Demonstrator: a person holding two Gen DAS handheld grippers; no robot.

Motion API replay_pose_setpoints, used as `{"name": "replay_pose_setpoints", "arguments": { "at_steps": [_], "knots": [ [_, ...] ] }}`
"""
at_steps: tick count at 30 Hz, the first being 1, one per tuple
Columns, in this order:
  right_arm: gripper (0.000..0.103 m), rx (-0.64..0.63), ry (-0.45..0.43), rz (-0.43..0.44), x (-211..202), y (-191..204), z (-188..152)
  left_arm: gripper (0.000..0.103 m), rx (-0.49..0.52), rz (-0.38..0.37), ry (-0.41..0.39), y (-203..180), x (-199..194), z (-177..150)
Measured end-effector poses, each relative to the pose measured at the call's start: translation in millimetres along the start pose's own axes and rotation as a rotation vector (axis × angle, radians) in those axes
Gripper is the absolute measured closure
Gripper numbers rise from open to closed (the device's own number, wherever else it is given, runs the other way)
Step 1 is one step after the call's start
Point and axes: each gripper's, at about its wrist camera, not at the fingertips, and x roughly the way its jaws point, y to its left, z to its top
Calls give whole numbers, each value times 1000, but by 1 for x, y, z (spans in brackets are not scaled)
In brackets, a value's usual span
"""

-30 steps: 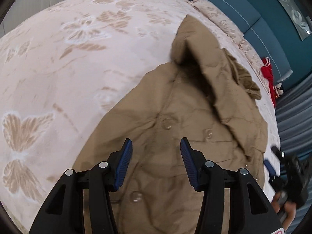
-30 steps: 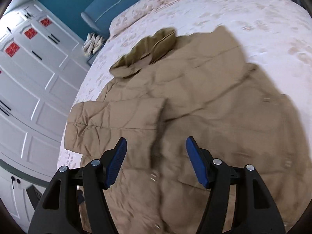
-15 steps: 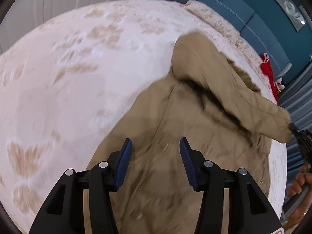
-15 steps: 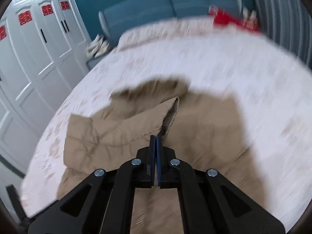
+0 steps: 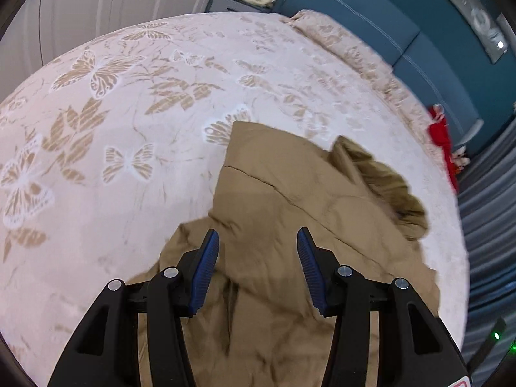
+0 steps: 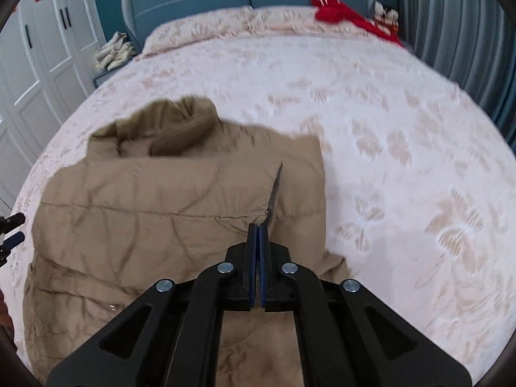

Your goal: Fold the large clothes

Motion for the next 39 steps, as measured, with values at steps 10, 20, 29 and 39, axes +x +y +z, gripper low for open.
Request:
{"name": "replay_pose_setpoints", "arguments": {
  "at_steps": [10, 20, 29, 39],
  "knots": [
    [102, -4, 29, 6, 32, 0, -26, 53, 167, 153, -39, -6, 45, -26],
    [97, 37, 36, 23, 23, -9, -32, 50, 253, 218, -69, -9, 42, -38],
    [90, 97, -47, -17, -55, -9, -8, 51, 287, 236, -96, -25, -26, -23],
    [90, -48, -49, 157, -37, 98, 16, 51, 397, 197, -113, -99, -9, -20]
  ]
}}
